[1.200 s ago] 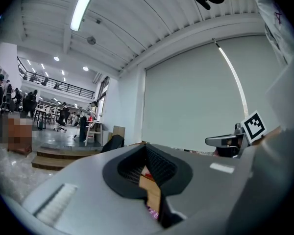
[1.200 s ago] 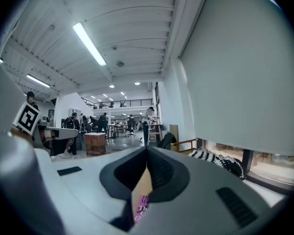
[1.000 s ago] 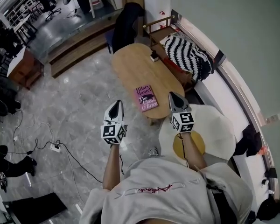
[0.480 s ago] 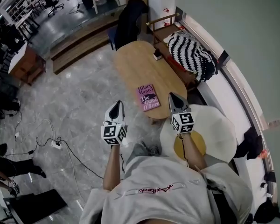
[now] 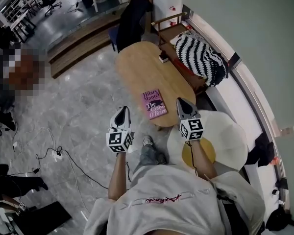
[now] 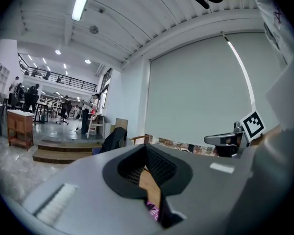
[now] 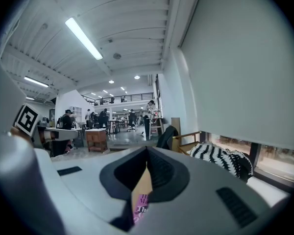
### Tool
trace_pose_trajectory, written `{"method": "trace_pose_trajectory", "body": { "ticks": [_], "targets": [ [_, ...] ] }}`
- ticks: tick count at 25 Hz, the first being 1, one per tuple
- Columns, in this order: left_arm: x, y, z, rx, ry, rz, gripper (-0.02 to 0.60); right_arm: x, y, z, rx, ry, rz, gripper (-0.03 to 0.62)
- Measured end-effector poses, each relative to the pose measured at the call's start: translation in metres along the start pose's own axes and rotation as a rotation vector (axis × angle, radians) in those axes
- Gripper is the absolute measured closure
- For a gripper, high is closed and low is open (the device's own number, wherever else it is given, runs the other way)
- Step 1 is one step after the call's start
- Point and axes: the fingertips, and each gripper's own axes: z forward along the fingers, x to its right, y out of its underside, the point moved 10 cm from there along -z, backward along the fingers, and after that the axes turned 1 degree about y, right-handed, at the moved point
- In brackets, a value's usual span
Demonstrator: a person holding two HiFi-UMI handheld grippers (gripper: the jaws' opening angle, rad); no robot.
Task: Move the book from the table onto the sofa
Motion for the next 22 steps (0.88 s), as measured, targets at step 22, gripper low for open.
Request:
{"method": "trace_pose_trajectory", "body": {
  "ticks": [22],
  "targets": [
    [-0.117,0.041,0.106,-0.103,0.051,-0.107,0.572,-0.011,0.008,0.141,-0.143,0.079,-0.023,0.586]
  ]
}}
